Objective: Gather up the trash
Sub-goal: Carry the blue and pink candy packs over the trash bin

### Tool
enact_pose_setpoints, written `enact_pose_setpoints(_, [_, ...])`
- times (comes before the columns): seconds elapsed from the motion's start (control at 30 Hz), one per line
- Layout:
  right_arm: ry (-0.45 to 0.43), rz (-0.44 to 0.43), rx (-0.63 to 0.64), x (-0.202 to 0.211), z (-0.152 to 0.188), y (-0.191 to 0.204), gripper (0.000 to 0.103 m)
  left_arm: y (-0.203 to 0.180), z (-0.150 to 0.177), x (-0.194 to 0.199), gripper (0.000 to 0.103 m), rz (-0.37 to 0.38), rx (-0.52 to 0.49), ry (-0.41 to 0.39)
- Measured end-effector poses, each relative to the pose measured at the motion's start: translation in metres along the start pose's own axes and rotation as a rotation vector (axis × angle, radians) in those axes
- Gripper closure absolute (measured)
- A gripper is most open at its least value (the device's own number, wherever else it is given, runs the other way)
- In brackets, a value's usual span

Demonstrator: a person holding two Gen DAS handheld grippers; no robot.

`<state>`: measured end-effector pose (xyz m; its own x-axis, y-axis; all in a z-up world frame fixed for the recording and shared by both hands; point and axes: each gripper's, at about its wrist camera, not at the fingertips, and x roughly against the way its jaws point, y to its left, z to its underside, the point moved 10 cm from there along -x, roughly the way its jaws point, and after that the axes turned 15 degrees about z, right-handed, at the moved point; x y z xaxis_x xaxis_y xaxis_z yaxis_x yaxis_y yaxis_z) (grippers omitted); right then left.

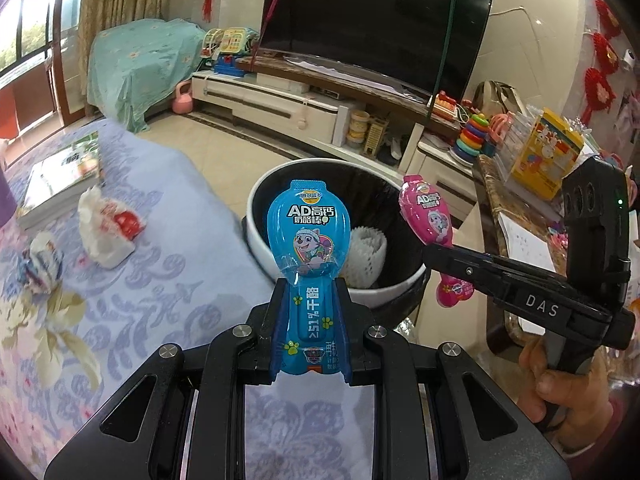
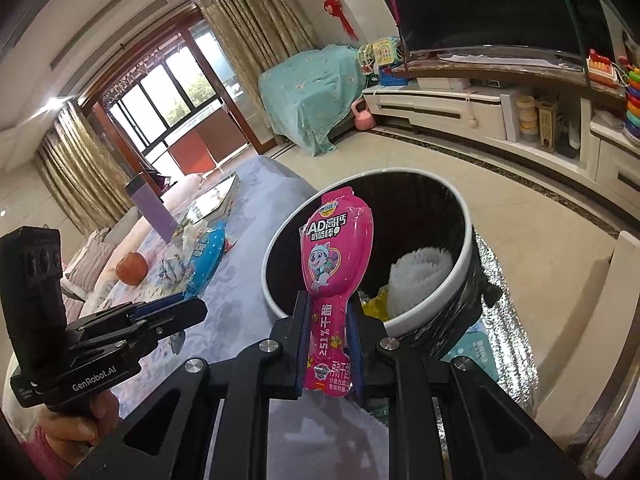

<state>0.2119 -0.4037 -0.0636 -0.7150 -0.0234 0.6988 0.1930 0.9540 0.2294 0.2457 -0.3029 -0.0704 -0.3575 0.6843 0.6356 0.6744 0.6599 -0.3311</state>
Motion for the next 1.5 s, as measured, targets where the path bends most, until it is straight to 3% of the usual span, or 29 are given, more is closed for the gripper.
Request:
enact_pose_setpoints(0.73, [0.021,0.03,0.023,-0.023,-0.021,-0.012,0.086,0.006,-0.027,-0.041,0.084,0.004,-0.011,0.044])
enact_pose_setpoints(1.5, [0.043,0.048,0.033,-0.036,-0.03,-0.02,0.086,0.007,-0.033,-0.063,0.084,-0.001,-0.009,0.071])
